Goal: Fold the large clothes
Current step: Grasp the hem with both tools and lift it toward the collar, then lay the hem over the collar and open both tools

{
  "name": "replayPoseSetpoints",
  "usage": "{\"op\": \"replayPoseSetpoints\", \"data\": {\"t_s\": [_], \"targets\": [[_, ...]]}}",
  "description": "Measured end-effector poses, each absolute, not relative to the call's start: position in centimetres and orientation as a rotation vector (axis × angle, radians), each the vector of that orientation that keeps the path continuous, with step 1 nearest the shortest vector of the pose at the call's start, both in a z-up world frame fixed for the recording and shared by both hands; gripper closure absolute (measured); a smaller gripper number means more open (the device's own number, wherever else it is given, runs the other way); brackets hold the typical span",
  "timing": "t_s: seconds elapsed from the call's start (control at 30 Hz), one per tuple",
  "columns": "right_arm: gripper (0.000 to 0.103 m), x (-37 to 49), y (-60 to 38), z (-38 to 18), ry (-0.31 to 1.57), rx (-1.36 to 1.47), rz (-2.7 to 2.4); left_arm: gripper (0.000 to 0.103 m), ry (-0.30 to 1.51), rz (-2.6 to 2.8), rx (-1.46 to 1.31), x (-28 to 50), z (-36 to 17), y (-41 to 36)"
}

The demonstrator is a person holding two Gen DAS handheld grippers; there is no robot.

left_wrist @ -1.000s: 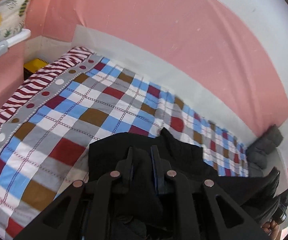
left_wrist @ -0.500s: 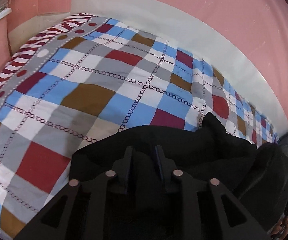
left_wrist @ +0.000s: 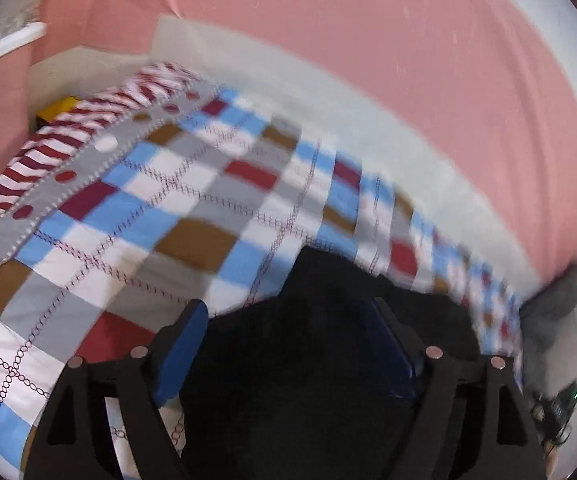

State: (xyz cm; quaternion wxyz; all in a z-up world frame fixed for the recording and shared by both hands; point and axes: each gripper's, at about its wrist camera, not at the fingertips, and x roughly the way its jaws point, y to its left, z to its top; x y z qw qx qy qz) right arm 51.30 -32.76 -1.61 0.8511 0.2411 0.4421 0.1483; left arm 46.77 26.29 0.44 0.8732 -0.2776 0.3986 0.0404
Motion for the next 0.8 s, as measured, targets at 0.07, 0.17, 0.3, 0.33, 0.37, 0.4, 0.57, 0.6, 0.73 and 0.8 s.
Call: {"op": "replayPoseSetpoints", "data": {"t_s": [0.07,0.17,0.3,0.33,0.37,0.4,0.57,0.6,0.73,0.8], "targets": [[0.028,52.2,-31.3,-3.1,0.982,0.417,0.287,0.02,0.931,0.034,-0.564,48.4,-2.0,24.9],[0.028,53.5,-31.0,-5.5,1.046,0.401,0.261,0.023,1.015,0.041,-0.516,50.3,-5.1,23.3],[0.083,53.9,-30.8,-5.4,0.98,0.335,0.204,0.082,0.928,0.101,-0.402,50.7,-5.0,22.0],[0.085,53.6,-30.5,-4.6,0.923,0.304,0.2,0.082,0.895,0.128,-0.365,50.8,-4.7,21.7],[0.085,53.7,-30.2,-4.4,0.906,0.284,0.199,0.082,0.873,0.152,-0.331,50.9,-4.7,21.4],[0.085,54.1,-30.1,-4.8,0.907,0.27,0.189,0.082,0.863,0.168,-0.309,51.3,-5.0,21.2],[0.083,55.2,-29.7,-7.9,0.957,0.256,0.149,0.079,0.874,0.208,-0.247,52.6,-7.1,20.3],[0.081,55.3,-29.7,-8.1,0.962,0.261,0.146,0.077,0.879,0.214,-0.238,52.7,-7.3,20.2],[0.07,55.2,-30.1,-7.6,0.989,0.259,0.116,0.071,0.891,0.221,-0.231,52.3,-6.7,20.3],[0.068,54.5,-30.0,-6.4,0.979,0.245,0.108,0.067,0.884,0.226,-0.236,51.6,-5.6,20.7]]}}
